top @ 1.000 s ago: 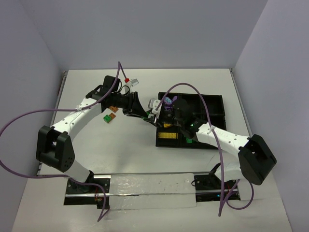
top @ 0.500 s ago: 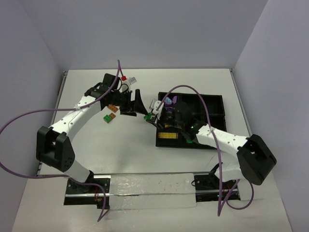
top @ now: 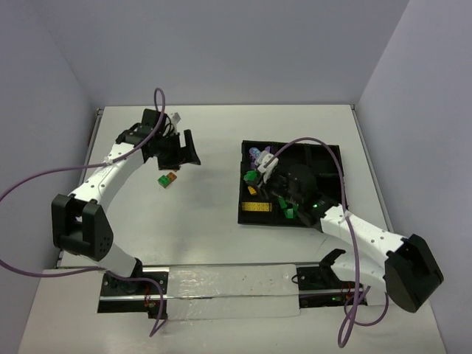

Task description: Sort the legos into containers by color

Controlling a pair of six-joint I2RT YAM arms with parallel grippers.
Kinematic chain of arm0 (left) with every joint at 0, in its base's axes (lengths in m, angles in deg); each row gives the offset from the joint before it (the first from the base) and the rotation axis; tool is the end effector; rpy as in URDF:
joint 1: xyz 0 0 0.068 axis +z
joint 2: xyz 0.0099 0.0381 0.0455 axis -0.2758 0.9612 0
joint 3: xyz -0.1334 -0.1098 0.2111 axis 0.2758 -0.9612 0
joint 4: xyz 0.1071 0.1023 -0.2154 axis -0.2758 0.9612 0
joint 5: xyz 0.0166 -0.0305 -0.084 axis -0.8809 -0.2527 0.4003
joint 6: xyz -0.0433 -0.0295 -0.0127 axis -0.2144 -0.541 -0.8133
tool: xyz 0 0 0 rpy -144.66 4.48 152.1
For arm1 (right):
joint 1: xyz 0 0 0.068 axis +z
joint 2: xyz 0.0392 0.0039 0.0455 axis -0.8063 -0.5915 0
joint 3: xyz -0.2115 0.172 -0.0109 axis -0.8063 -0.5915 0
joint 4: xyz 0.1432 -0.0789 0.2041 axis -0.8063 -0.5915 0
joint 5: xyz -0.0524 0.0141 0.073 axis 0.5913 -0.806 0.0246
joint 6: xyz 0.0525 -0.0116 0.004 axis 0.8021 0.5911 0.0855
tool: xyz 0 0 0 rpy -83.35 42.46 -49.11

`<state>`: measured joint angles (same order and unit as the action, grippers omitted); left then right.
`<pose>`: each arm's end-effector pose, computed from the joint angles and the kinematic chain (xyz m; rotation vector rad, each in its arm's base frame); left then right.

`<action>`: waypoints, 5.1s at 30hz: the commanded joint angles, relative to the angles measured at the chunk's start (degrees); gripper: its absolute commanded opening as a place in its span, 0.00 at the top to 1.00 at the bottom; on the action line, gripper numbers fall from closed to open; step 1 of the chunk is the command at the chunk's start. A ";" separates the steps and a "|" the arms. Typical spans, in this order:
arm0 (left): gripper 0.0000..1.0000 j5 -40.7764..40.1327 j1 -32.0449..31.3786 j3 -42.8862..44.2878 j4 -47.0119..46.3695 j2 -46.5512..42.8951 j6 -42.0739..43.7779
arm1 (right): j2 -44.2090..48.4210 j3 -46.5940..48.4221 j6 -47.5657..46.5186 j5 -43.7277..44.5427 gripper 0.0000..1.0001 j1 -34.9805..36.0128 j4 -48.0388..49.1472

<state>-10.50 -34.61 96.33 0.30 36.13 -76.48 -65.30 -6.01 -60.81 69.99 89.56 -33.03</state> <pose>0.3118 -0.1159 0.2972 -0.0251 2.5840 -0.6729 0.1943 0.1518 0.2493 -0.9694 1.5328 0.4740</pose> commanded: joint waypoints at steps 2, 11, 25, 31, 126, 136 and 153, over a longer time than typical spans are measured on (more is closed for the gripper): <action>0.09 -19.31 3.62 -2.88 5.08 -0.36 -3.12 | 6.91 -1.03 4.99 3.90 1.00 -4.24 -6.32; 0.11 -32.73 3.89 -2.28 6.47 3.03 -5.94 | 14.36 1.20 13.92 7.53 1.00 -8.11 -18.58; 0.11 -35.15 3.66 -1.88 -6.52 13.36 -1.39 | 11.93 9.68 42.11 28.16 1.00 -9.28 -40.57; 0.10 -32.22 3.13 -3.73 -7.91 14.41 -0.17 | 15.54 7.62 51.66 34.55 1.00 -9.47 -48.18; 0.49 -34.34 -4.78 -4.08 -5.97 17.98 -2.66 | 5.19 15.69 48.56 29.98 0.00 -10.42 -49.00; 0.96 -33.44 -4.56 -3.17 -4.41 13.62 -3.60 | 5.37 15.43 48.73 29.34 0.00 -10.38 -48.55; 1.00 3.81 2.64 -4.30 -13.46 -8.10 -6.66 | 0.45 25.45 42.03 9.82 0.02 -9.22 -41.22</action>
<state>-18.26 -33.46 92.85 -7.90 29.46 -81.67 -63.11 14.89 -15.84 86.13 79.66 -79.10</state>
